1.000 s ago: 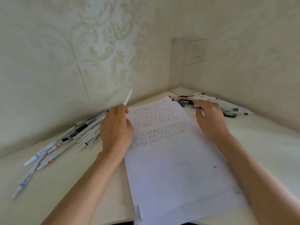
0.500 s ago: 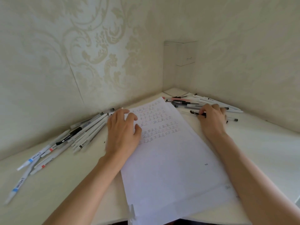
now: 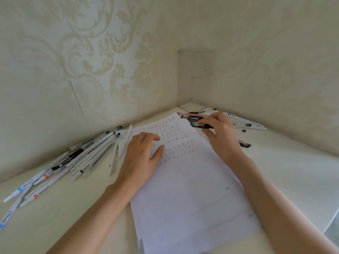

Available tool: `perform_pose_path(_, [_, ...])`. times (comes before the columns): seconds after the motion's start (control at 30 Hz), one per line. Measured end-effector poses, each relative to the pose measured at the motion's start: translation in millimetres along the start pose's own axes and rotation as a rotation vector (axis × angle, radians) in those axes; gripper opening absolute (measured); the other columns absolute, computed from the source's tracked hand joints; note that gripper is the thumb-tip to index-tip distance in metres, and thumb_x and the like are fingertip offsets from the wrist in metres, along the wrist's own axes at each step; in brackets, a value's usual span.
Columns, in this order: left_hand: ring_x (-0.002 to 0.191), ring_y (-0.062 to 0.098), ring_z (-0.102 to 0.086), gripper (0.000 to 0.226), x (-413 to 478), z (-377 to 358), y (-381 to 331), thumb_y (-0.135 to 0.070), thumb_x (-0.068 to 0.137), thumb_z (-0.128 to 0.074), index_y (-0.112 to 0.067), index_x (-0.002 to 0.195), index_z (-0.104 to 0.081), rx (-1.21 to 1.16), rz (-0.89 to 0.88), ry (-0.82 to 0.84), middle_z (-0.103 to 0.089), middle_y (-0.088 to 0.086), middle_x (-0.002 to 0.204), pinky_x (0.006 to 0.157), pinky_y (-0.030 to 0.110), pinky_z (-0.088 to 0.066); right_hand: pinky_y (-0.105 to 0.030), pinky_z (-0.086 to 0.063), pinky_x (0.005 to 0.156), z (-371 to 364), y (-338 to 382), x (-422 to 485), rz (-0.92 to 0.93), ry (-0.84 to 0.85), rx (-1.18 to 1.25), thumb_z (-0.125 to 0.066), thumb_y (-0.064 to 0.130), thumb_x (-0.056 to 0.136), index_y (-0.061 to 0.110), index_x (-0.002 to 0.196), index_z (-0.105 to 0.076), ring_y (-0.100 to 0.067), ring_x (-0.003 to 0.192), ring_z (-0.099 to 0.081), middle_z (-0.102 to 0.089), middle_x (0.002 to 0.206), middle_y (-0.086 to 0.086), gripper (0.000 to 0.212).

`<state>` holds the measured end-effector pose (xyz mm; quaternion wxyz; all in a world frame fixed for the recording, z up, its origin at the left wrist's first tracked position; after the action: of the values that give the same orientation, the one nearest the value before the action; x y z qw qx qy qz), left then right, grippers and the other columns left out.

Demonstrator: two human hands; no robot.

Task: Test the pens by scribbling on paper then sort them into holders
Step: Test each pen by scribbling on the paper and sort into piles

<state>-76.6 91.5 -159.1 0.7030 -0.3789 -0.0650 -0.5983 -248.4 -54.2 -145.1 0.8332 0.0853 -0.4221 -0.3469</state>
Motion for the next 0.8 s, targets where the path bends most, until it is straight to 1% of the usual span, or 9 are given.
perform_pose_path(0.13, [0.104,0.007,-0.045,0.038,0,0,-8,-0.041,0.091,-0.046,-0.018,0.121,-0.052,-0.143,0.076,0.036,-0.057,-0.012,0.104,0.082,0.018,-0.029,-0.036,-0.043,0.073,-18,42,-13,0.340,0.169,0.069,-0.066,0.003,0.076,0.007,0.099,-0.072,-0.029,0.079,-0.057,-0.060,0.089,-0.009,0.024])
perform_pose_path(0.2, [0.100,0.006,-0.048,0.032,1,0,-7,-0.038,0.093,-0.046,-0.019,0.116,-0.056,-0.196,0.092,0.024,-0.059,-0.011,0.101,0.077,0.015,-0.032,-0.035,-0.042,0.071,-28,55,-19,0.413,0.197,0.065,-0.064,0.006,0.076,0.009,0.100,-0.072,-0.028,0.075,-0.056,-0.060,0.086,-0.007,0.025])
perform_pose_path(0.3, [0.089,-0.005,-0.053,0.006,4,-1,-1,-0.022,0.091,-0.057,-0.021,0.093,-0.062,-0.311,0.144,-0.005,-0.064,-0.012,0.091,0.075,0.006,-0.035,-0.032,-0.041,0.079,-33,56,-19,0.381,0.133,0.056,-0.065,0.010,0.077,0.010,0.104,-0.069,-0.025,0.085,-0.053,-0.059,0.093,-0.007,0.027])
perform_pose_path(0.37, [0.083,-0.010,-0.054,0.008,6,1,3,-0.018,0.089,-0.060,-0.024,0.085,-0.062,-0.393,0.217,-0.052,-0.064,-0.014,0.086,0.071,0.004,-0.036,-0.027,-0.038,0.084,-29,54,-18,0.329,0.076,0.059,-0.066,0.018,0.080,0.010,0.105,-0.065,-0.018,0.092,-0.046,-0.056,0.099,-0.005,0.026])
perform_pose_path(0.43, [0.080,-0.007,-0.057,0.012,8,6,6,-0.017,0.089,-0.060,-0.027,0.082,-0.061,-0.485,0.278,-0.137,-0.065,-0.015,0.084,0.070,0.006,-0.040,-0.024,-0.038,0.076,-21,56,-18,0.298,0.027,0.097,-0.061,0.032,0.084,0.012,0.091,-0.063,-0.013,0.084,-0.046,-0.055,0.090,0.000,0.021])
perform_pose_path(0.53, [0.082,-0.001,-0.061,0.011,11,13,6,-0.014,0.090,-0.059,-0.024,0.085,-0.063,-0.661,0.293,-0.183,-0.066,-0.011,0.085,0.073,0.010,-0.044,-0.020,-0.034,0.055,-18,58,-20,-0.028,0.179,0.272,-0.051,0.047,0.091,0.021,0.074,-0.054,-0.004,0.058,-0.043,-0.053,0.068,0.007,0.031])
perform_pose_path(0.63, [0.088,0.002,-0.061,0.010,9,12,1,-0.015,0.089,-0.059,-0.024,0.088,-0.063,-0.634,0.222,-0.109,-0.066,-0.012,0.087,0.079,0.017,-0.044,-0.022,-0.028,0.048,-24,58,-23,-0.498,0.308,0.890,-0.044,0.050,0.094,0.018,0.096,-0.058,-0.008,0.048,-0.039,-0.057,0.064,0.001,0.035])
perform_pose_path(0.7, [0.088,-0.003,-0.058,0.007,6,9,-2,-0.016,0.090,-0.058,-0.021,0.090,-0.062,-0.535,0.152,-0.086,-0.065,-0.014,0.090,0.082,0.015,-0.042,-0.023,-0.026,0.045,-23,57,-21,-0.593,0.225,1.145,-0.044,0.039,0.098,0.011,0.093,-0.056,-0.012,0.046,-0.036,-0.054,0.060,-0.002,0.030])
perform_pose_path(0.8, [0.091,-0.002,-0.055,0.009,4,5,-5,-0.015,0.092,-0.055,-0.015,0.099,-0.060,-0.344,-0.010,-0.081,-0.063,-0.007,0.096,0.081,0.009,-0.038,-0.022,-0.028,0.045,-22,57,-21,-0.574,0.233,1.233,-0.047,0.020,0.099,0.011,0.081,-0.052,-0.011,0.046,-0.037,-0.052,0.058,-0.003,0.021])
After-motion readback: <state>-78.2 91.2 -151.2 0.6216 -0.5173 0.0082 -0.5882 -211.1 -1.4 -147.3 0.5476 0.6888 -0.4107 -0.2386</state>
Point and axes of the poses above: each hand's wrist, its own x-axis towards the middle knuckle, its own z-axis out of the back of the hand, y = z × x, the point moved 3 cm from there along x, towards the middle knuckle
